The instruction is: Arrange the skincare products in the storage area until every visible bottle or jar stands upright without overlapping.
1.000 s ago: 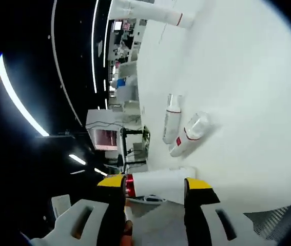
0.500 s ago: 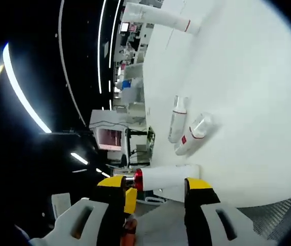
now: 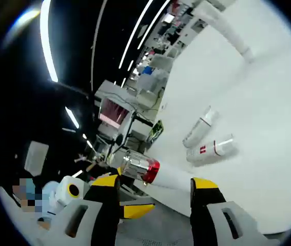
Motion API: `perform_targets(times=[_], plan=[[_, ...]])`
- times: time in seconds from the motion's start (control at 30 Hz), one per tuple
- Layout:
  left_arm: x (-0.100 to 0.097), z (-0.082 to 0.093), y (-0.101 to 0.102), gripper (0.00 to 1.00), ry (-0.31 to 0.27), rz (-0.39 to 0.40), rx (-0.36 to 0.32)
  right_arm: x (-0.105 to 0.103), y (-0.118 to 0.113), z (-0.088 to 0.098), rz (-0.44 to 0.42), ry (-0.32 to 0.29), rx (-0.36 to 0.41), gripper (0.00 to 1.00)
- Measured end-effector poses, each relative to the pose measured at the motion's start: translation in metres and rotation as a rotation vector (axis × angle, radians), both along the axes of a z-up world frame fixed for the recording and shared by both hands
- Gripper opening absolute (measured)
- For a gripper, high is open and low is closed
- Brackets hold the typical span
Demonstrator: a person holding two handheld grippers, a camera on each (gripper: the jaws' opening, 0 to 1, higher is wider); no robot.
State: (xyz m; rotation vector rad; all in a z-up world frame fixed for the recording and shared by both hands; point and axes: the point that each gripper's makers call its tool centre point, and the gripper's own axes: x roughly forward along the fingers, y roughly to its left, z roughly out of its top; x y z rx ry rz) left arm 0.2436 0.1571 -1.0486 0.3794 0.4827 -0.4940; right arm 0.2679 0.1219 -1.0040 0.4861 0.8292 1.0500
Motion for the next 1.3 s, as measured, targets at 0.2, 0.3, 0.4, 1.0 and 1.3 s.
perform_targets(times=[0.2, 0.3, 0.4, 1.0, 1.3], plan=[[-0.001, -0.012, -0.008, 0.41, 0.03, -0.052, 0.044, -0.002, 0.019, 0.021, 0.241, -0.314, -0.21, 0.46], [0.0, -0.015, -0.001, 0.42, 0.051, -0.011, 0.034, 0.0, 0.03, 0.022, 0.303, -0.365, -0.253, 0.54], [-0.001, -0.015, -0.002, 0.4, 0.048, -0.025, 0.046, 0.004, 0.033, 0.016, 0.366, -0.398, -0.333, 0.51], [-0.003, -0.025, 0.003, 0.38, 0.092, -0.008, 0.065, 0.004, 0.043, 0.011, 0.549, -0.504, -0.454, 0.52], [-0.004, -0.026, 0.0, 0.38, 0.102, -0.006, 0.072, 0.002, 0.048, -0.007, 0.657, -0.479, -0.556, 0.45]])
